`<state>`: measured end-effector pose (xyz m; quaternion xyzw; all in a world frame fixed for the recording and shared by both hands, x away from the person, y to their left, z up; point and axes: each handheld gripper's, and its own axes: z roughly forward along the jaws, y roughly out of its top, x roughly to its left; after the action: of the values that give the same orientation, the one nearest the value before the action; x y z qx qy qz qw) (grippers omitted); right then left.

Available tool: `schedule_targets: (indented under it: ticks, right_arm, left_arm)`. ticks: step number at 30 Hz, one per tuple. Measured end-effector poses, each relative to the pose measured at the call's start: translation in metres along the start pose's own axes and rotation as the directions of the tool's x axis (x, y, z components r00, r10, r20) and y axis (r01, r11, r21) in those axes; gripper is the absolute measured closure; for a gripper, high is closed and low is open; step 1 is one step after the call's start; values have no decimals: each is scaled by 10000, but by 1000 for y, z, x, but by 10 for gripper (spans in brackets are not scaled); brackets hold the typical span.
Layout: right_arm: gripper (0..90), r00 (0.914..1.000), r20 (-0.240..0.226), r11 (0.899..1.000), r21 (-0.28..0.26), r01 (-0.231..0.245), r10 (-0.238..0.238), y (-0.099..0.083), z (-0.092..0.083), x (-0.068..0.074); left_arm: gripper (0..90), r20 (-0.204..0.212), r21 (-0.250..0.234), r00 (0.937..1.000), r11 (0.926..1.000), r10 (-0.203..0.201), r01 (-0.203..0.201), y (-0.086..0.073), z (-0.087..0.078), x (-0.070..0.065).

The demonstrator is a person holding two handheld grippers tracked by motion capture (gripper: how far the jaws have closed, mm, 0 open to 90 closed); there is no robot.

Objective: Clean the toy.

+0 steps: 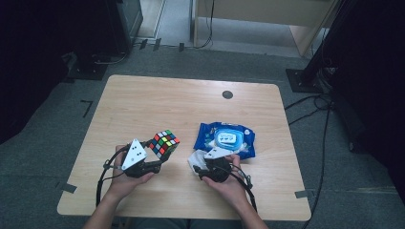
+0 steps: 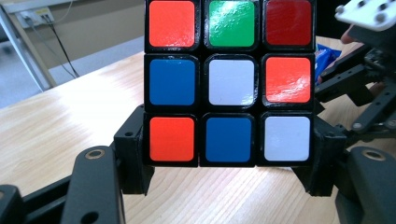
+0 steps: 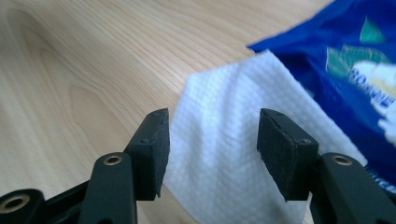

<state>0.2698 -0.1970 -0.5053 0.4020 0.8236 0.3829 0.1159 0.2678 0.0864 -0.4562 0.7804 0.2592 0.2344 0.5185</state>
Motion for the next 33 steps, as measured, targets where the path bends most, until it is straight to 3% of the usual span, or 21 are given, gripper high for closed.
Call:
schedule_targets:
  ticks: [4,9,12,17,19,21,23,24,26,29,31,33]
  right_arm:
    - [462,9995,249,9997,-80,-217,219,-3,3,-3]
    - [466,9982,578,9998,83,169,-174,-5,7,-1]
    - [552,9957,849,9993,76,369,-374,-6,7,-1]
    - [683,9973,730,9973,-735,15,38,-16,5,-9]
    - [738,9971,731,9970,-760,-132,188,-16,5,-11]
    - [831,9942,1069,9972,-748,-39,119,-17,5,-10]
    - [859,9934,1126,9973,-722,-129,210,-16,4,-10]
    - [865,9950,958,9975,-663,-228,291,-16,3,-10]
    - [868,9980,177,9956,-722,-599,614,-14,1,-10]
    - [869,9963,-313,9869,-1383,-833,797,-5,-14,-3]
    - [868,9950,-567,9737,-2084,-920,819,5,-30,4]
    - [867,9956,-570,9537,-2877,-873,740,15,-48,10]
  left_arm:
    - [340,-5,15,10000,10000,-72,72,0,-1,0]
    - [340,69,-8,9999,9999,-111,111,1,-1,-1]
    - [340,169,-136,9994,9995,-297,300,2,-1,-2]
    - [340,236,-291,9991,9989,-358,365,2,-1,-4]
    - [341,182,-436,9990,9982,-409,416,2,-3,-5]
    - [341,263,-554,9989,9976,-389,403,2,-3,-5]
    - [341,371,-556,9989,9979,-298,318,2,-3,-6]
    - [342,422,-561,9988,9981,-249,273,2,-3,-7]
    - [341,612,-560,9980,9982,-161,195,1,-1,-10]
    - [342,764,-527,9971,9986,57,-16,1,4,-14]
    - [342,917,-450,9957,9989,154,-113,1,8,-18]
    - [341,1075,-390,9940,9991,212,-171,-1,11,-21]
